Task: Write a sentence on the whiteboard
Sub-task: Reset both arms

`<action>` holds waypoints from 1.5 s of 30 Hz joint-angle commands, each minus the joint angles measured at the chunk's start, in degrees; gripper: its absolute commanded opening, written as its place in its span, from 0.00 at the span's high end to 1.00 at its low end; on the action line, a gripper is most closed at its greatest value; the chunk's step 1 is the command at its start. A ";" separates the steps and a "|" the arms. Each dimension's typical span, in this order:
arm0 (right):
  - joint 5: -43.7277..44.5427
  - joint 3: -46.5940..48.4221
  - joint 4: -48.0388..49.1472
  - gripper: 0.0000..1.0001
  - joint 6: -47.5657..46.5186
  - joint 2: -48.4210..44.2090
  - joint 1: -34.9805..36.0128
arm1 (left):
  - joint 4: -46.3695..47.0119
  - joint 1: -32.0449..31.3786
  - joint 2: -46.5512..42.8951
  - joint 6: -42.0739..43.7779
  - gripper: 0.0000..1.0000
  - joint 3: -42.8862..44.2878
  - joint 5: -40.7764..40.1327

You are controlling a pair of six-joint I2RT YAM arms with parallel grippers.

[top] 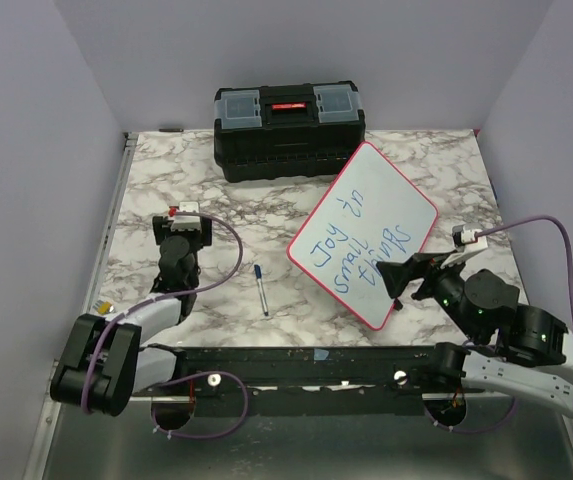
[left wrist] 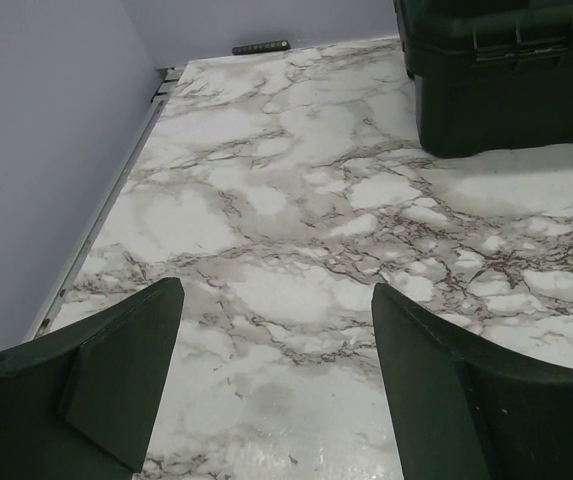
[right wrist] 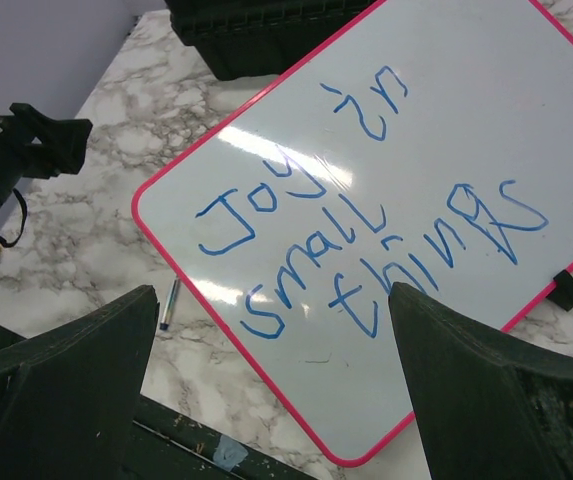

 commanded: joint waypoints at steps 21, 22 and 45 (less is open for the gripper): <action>-1.12 -2.25 0.90 0.00 -0.89 -0.98 0.37 | 18.04 9.44 7.43 -6.43 0.02 -3.19 12.72; -1.08 -2.16 0.81 0.00 -0.85 -0.86 0.32 | 17.29 9.45 7.23 -6.52 0.01 -3.00 12.73; -1.08 -2.39 1.32 0.00 -0.74 -0.69 0.35 | 17.71 9.43 7.26 -6.53 0.02 -3.14 12.74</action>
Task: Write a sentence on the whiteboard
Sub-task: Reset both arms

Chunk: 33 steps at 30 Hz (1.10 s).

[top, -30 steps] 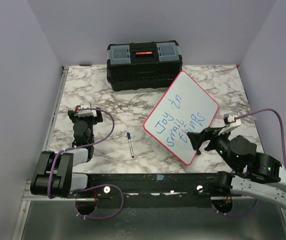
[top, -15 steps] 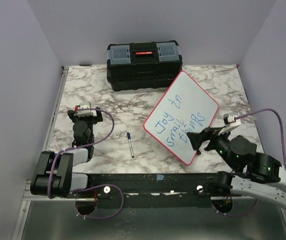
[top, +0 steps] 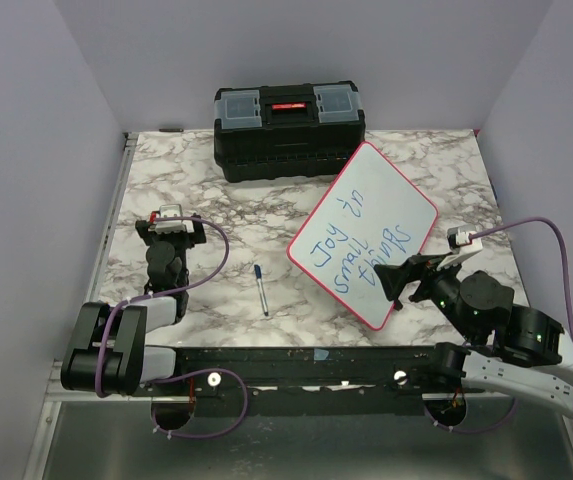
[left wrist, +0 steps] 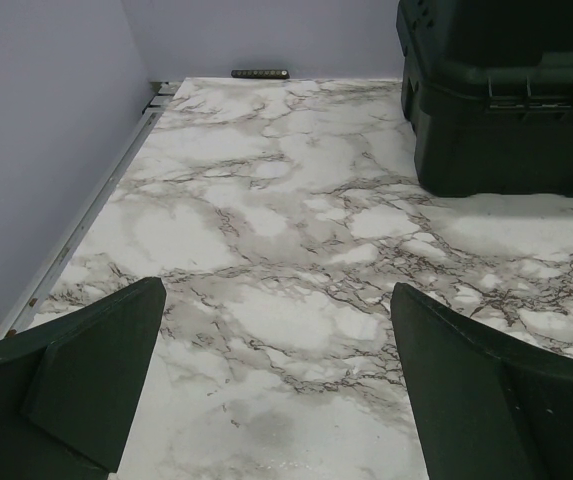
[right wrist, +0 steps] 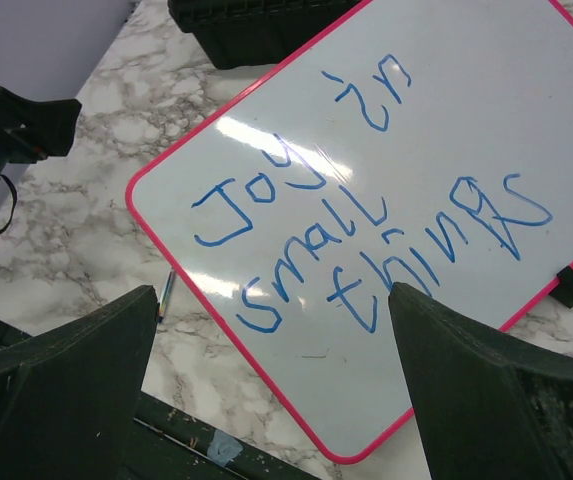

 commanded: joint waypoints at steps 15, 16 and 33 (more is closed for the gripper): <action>0.35 -0.49 1.26 0.00 -0.04 -0.49 0.32 | 1.89 0.27 -0.06 -0.71 0.02 0.10 1.53; 1.23 -0.27 0.96 0.00 0.26 -0.55 0.31 | 1.93 0.25 -0.06 -0.74 0.02 0.10 1.53; 1.57 -0.64 0.81 0.00 0.62 -0.80 0.31 | 1.89 0.27 -0.08 -0.71 0.02 0.10 1.53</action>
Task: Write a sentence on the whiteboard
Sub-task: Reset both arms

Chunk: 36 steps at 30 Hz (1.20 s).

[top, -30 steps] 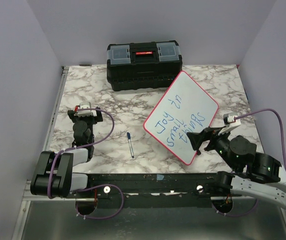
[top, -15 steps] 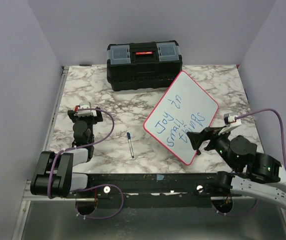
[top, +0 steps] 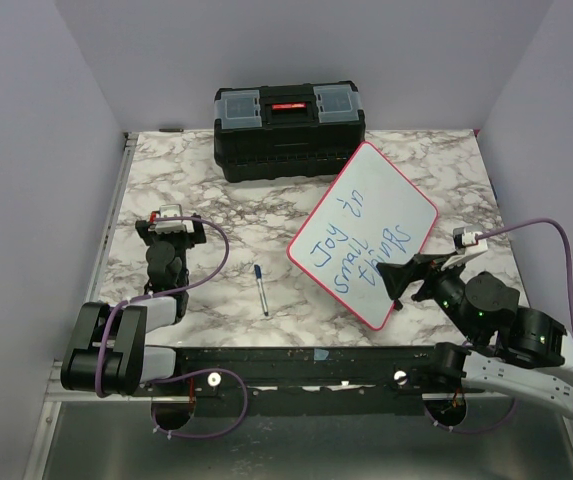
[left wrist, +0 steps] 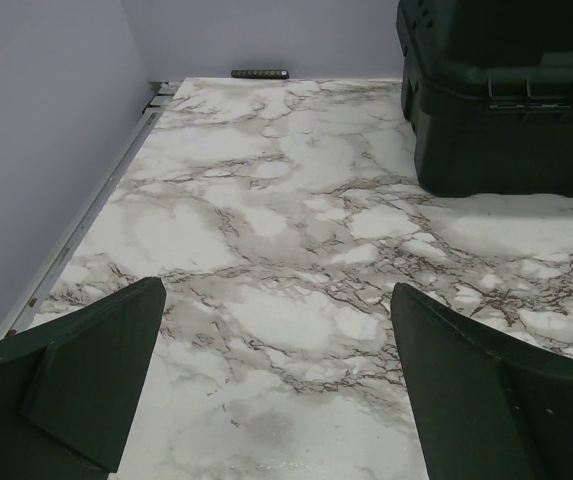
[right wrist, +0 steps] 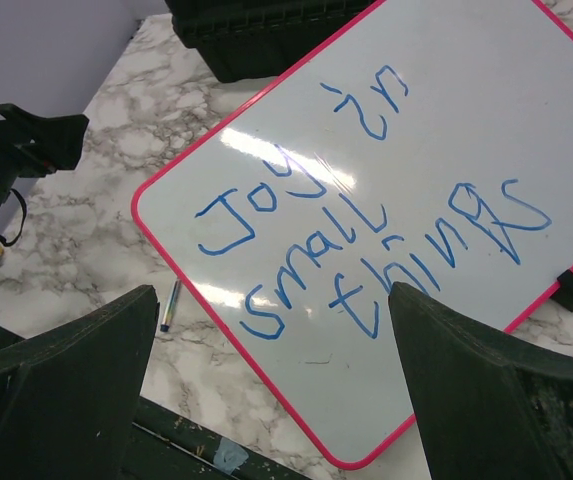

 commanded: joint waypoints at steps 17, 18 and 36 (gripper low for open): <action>1.34 -0.49 -0.02 0.00 0.20 0.77 0.30 | 1.91 0.26 -0.06 -0.71 0.02 0.10 1.53; 1.34 -0.54 -0.02 0.00 0.23 0.76 0.29 | 1.89 0.27 -0.06 -0.71 0.01 0.10 1.53; 3.08 -0.71 -0.15 0.00 0.90 -0.13 0.34 | 1.89 0.27 -0.06 -0.72 0.02 0.10 1.52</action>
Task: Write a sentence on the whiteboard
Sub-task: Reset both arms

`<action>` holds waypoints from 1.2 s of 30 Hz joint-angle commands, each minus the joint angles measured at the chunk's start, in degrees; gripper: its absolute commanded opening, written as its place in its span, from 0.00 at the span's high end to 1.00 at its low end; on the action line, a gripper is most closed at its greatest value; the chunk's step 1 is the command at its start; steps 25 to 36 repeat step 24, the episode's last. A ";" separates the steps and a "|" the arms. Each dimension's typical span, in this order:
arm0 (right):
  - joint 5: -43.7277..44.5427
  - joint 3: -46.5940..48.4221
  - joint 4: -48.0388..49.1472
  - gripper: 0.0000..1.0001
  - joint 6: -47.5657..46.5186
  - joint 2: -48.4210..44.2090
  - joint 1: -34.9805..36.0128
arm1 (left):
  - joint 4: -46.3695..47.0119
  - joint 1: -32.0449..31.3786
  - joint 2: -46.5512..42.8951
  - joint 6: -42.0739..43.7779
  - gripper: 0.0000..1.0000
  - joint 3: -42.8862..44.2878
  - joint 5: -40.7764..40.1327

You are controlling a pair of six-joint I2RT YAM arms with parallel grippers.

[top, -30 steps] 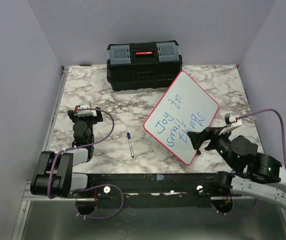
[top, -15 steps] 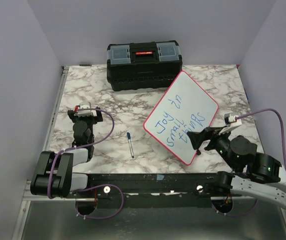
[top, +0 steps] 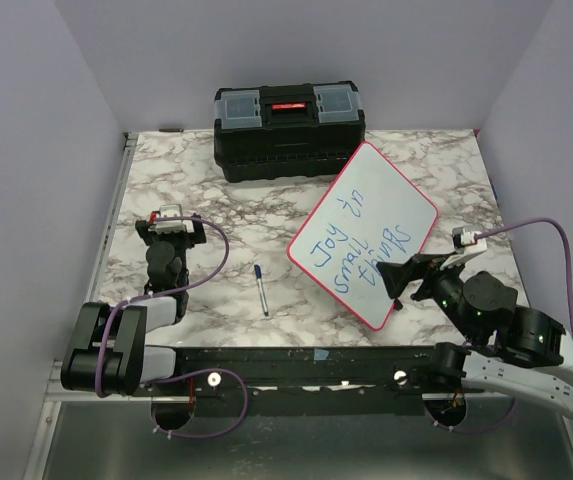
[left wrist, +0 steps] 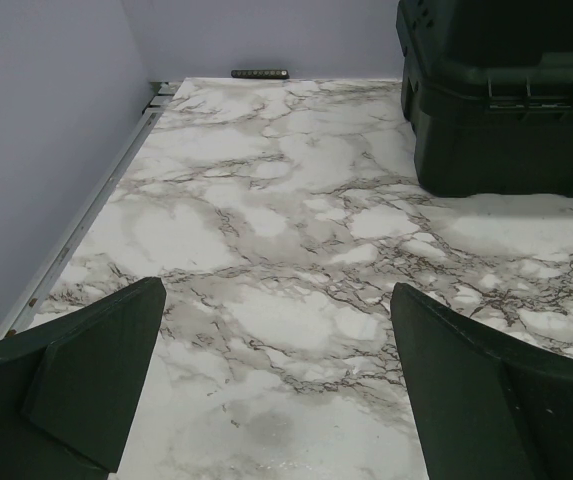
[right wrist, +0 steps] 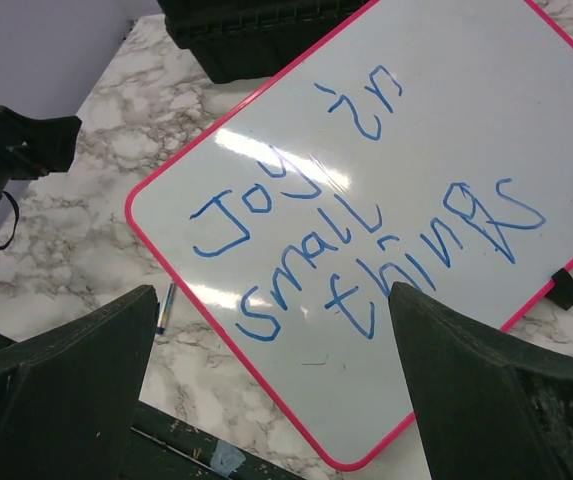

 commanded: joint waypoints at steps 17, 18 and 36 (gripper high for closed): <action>0.90 -1.16 1.32 0.00 -0.31 -1.18 0.35 | 1.91 0.27 -0.06 -0.69 0.01 0.10 1.50; 0.91 -0.94 1.06 0.00 -0.42 -1.71 0.37 | 1.89 0.27 -0.06 -0.69 0.01 0.10 1.50; 0.88 0.13 -0.12 0.00 0.06 0.08 0.36 | 1.93 0.27 -0.06 -0.69 0.01 0.10 1.50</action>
